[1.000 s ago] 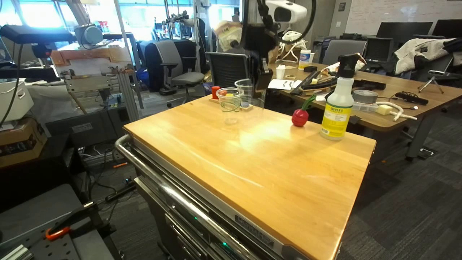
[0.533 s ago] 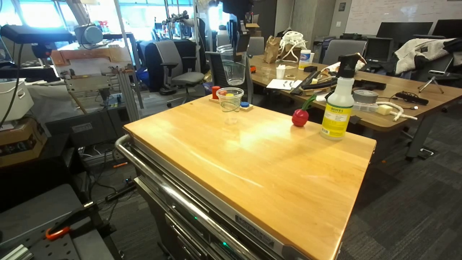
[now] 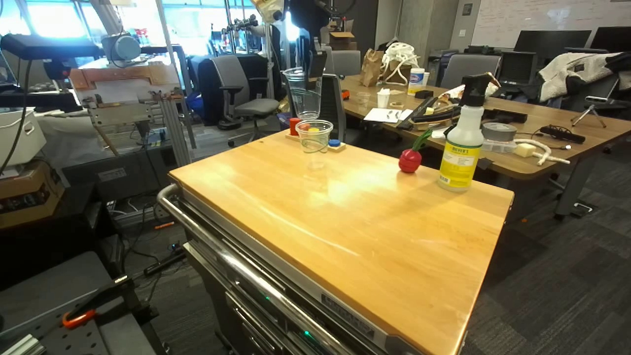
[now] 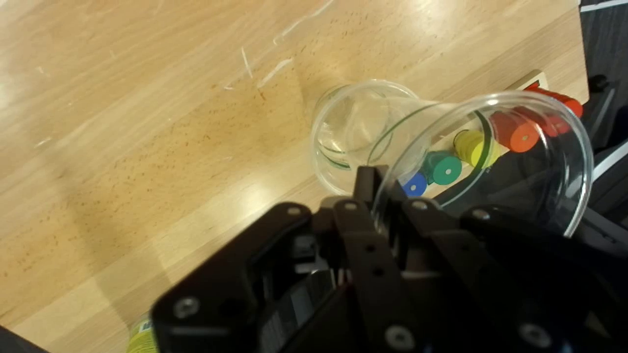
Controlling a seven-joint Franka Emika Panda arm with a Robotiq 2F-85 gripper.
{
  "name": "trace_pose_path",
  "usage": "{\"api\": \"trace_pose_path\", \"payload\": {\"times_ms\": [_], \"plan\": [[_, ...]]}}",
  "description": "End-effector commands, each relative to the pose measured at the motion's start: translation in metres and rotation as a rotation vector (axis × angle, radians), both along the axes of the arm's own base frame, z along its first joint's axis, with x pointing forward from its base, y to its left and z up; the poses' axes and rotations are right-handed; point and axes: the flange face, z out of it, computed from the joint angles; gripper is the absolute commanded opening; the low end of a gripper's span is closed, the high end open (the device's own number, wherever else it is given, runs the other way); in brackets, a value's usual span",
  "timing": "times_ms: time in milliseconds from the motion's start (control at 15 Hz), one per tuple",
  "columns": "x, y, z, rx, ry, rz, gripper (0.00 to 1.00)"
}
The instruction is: Stack the three cups
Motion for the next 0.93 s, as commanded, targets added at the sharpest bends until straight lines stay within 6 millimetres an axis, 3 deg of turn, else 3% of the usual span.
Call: {"api": "trace_pose_path", "payload": {"times_ms": [0, 800, 867], "plan": [[0.002, 0.002, -0.008, 0.011, 0.008, -0.007, 0.01], [0.009, 0.004, -0.042, 0.022, 0.041, 0.006, 0.01], [0.009, 0.004, -0.043, 0.021, 0.040, 0.007, 0.11]]}}
